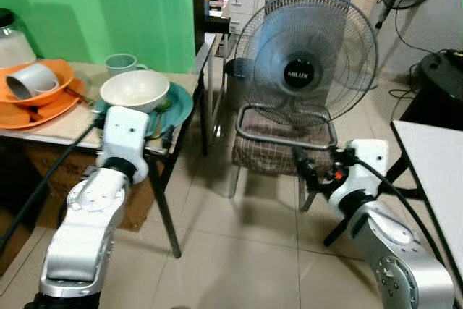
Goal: Setting the table
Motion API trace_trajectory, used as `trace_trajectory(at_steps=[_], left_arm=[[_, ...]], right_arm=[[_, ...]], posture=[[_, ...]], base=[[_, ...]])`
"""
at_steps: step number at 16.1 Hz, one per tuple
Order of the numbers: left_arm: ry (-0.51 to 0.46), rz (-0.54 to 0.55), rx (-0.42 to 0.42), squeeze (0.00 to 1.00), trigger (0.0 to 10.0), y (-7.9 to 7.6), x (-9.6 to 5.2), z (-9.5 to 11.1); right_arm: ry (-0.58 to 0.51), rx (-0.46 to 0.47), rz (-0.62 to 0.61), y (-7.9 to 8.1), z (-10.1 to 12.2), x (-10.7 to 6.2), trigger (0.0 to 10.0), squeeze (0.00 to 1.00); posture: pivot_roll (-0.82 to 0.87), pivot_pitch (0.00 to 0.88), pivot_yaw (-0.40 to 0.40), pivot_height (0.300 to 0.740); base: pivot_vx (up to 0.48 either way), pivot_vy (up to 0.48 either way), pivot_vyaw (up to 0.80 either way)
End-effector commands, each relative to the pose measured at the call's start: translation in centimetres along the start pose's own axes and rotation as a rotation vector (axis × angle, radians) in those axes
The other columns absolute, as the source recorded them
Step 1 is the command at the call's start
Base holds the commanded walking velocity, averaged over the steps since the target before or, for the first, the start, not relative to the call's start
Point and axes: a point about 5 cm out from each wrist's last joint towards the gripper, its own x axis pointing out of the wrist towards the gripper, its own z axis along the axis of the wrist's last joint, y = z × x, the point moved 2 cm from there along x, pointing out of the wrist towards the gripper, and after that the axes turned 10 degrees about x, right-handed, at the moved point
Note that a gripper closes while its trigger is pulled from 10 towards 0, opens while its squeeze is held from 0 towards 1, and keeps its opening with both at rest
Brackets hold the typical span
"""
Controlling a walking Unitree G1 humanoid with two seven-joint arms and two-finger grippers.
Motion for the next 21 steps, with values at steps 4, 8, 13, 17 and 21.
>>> trace_trajectory(at_steps=[4, 8, 13, 17, 21], left_arm=[[-0.003, 0.014, 0.026, 0.0, 10.0, 0.6, -0.3, 0.2], [-0.004, 0.011, 0.032, 0.0, 10.0, 0.5, -0.4, 0.2], [-0.01, -0.006, 0.036, 0.0, 10.0, 0.3, -0.3, 0.4], [-0.01, -0.006, 0.036, 0.0, 10.0, 0.3, -0.3, 0.4], [-0.01, -0.006, 0.036, 0.0, 10.0, 0.3, -0.3, 0.4]], right_arm=[[-0.065, -0.079, -0.04, -0.3, 0.6, 0.5, 10.0, 0.0], [-0.075, 0.092, -0.003, -0.5, 1.1, 0.2, 10.0, 0.0], [-0.155, -0.019, 0.043, 0.4, 1.8, 0.0, 10.0, 0.0], [-0.155, -0.019, 0.043, 0.4, 1.8, 0.0, 10.0, 0.0], [-0.155, -0.019, 0.043, 0.4, 1.8, 0.0, 10.0, 0.0]], posture=[[0.1, 0.0, -0.039, 0.74], [0.1, 0.0, -0.035, 0.74], [0.09, 0.0, -0.021, 0.74], [0.09, 0.0, -0.021, 0.74], [0.09, 0.0, -0.021, 0.74]], base=[[0.0, 0.333, 0.0], [0.0, 0.333, 0.0], [0.0, 0.333, 0.0], [0.0, 0.33, 0.0], [0.0, 0.33, 0.0]])
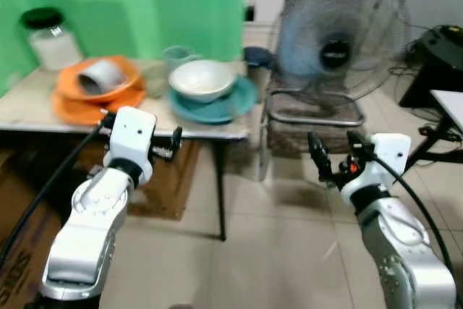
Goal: Setting the table
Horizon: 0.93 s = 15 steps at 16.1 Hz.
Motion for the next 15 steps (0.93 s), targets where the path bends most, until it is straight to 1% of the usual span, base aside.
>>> trace_trajectory(at_steps=[1, 8, 9, 10, 12, 15], left_arm=[[0.001, 0.011, 0.007, 0.0, 10.0, 0.4, -0.1, 0.1], [0.001, 0.011, 0.007, 0.0, 10.0, 0.4, -0.1, 0.1], [0.0, 0.009, 0.007, 0.0, 10.0, 0.3, -0.1, 0.1], [-0.005, 0.008, 0.0, 0.0, 10.0, 0.2, 0.2, 0.3], [-0.009, 0.006, -0.005, 0.0, 10.0, 0.1, 0.4, 0.5], [-0.006, 0.013, -0.028, 0.0, 10.0, 0.0, 0.5, 0.4]], right_arm=[[-0.018, -0.005, 0.023, 0.5, 0.5, 0.1, 10.0, 0.0], [-0.018, -0.005, 0.023, 0.5, 0.5, 0.1, 10.0, 0.0], [-0.022, -0.059, 0.023, 0.5, 0.3, 0.0, 10.0, 0.0], [0.037, -0.017, -0.039, -0.4, -0.9, -0.4, 10.0, 0.0], [0.058, 0.025, -0.08, -1.0, -1.2, -0.6, 10.0, 0.0], [0.059, 0.018, -0.079, -0.9, -1.2, -0.5, 10.0, 0.0]], posture=[[0.09, 0.0, -0.021, 0.74], [0.09, 0.0, -0.021, 0.74], [0.09, 0.0, -0.02, 0.74], [0.09, 0.0, -0.004, 0.74], [0.09, 0.0, -0.008, 0.74], [0.08, 0.0, -0.012, 0.74]], base=[[0.0, 0.33, 0.0], [0.0, 0.33, 0.0], [0.0, 0.33, 0.0], [0.281, 0.0, 0.0], [0.262, 0.0, 0.0], [0.0, 0.0, 0.0]])
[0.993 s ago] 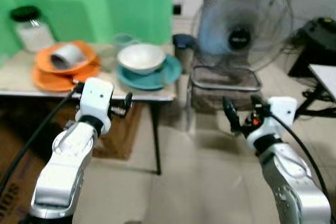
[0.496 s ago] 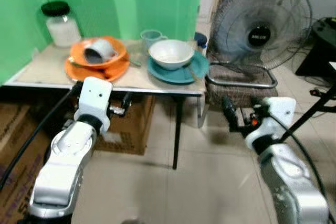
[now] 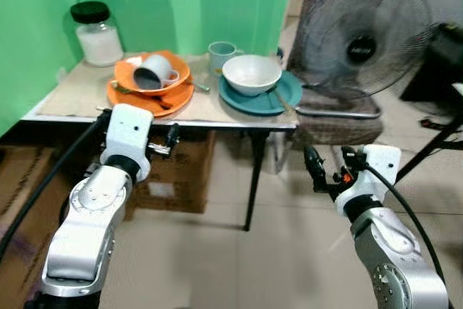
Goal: Setting the table
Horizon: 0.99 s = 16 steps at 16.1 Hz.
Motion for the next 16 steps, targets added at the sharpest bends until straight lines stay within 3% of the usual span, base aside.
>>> trace_trajectory(at_steps=[1, 3, 9, 13, 16], left_arm=[[-0.004, -0.008, -0.001, 0.0, 10.0, -0.36, 0.24, 0.22], [-0.008, -0.003, 0.005, 0.0, 10.0, -0.34, 0.31, 0.35], [-0.003, 0.017, -0.005, 0.0, 10.0, -0.39, 0.53, 0.37], [0.002, 0.031, -0.043, 0.0, 10.0, -0.42, 0.6, 0.29], [0.014, 0.032, -0.025, 0.0, 10.0, -0.35, 0.6, 0.06]], right_arm=[[0.0, -0.007, -0.011, -0.27, 0.3, 0.07, 10.0, 0.0], [0.003, -0.007, -0.011, -0.26, 0.36, 0.15, 10.0, 0.0], [0.021, 0.001, 0.001, -0.29, 0.46, 0.23, 10.0, 0.0], [0.032, -0.016, 0.02, -0.19, 0.57, 0.48, 10.0, 0.0], [0.031, -0.052, 0.051, 0.29, 0.6, 0.63, 10.0, 0.0]], posture=[[0.08, 0.0, -0.016, 0.74], [0.08, 0.0, -0.018, 0.74], [0.08, 0.0, -0.021, 0.74], [0.08, 0.0, -0.026, 0.74], [0.08, 0.0, -0.03, 0.74]], base=[[0.0, 0.0, 0.0], [0.0, 0.0, 0.0], [0.0, -0.474, 0.0], [0.0, 0.0, 0.0], [0.0, 0.0, 0.0]])
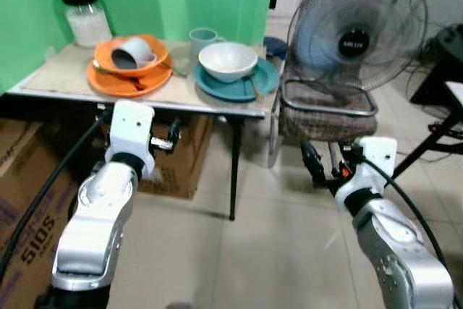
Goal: Setting the table
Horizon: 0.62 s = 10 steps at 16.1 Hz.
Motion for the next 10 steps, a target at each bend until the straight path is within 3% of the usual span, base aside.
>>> trace_trajectory(at_steps=[1, 5, 8, 9, 10], left_arm=[[0.0, -0.014, 0.009, 0.0, 10.0, -0.2, -0.1, 0.0], [0.01, -0.06, -0.008, 0.0, 10.0, -0.9, -0.8, -1.3], [0.033, -0.045, -0.026, 0.0, 10.0, -0.7, -0.7, -1.9], [0.034, -0.046, -0.03, 0.34, 10.0, -0.7, -0.7, -1.9], [0.031, -0.049, -0.03, 0.56, 10.0, -0.7, -0.6, -1.8]], right_arm=[[-0.008, -0.042, -0.002, 0.0, 0.2, 0.3, 10.0, 0.0], [-0.027, -0.02, -0.022, -0.1, 0.4, 0.6, 10.0, 0.0], [-0.027, 0.022, -0.049, -0.5, 0.2, 0.7, 10.0, 0.0], [-0.029, 0.024, -0.053, -0.5, 0.2, 0.8, 10.0, 0.0], [-0.032, 0.021, -0.055, -0.4, 0.2, 0.8, 10.0, 0.0]], posture=[[0.08, 0.0, -0.034, 0.74], [0.08, 0.0, -0.035, 0.74], [0.08, 0.0, -0.033, 0.74], [0.08, 0.0, -0.032, 0.74], [0.08, 0.0, -0.03, 0.74]], base=[[0.0, 0.0, 0.0], [0.0, 0.0, 0.8], [0.0, 0.0, 0.0], [0.0, 0.0, 0.0], [0.0, 0.0, 0.0]])
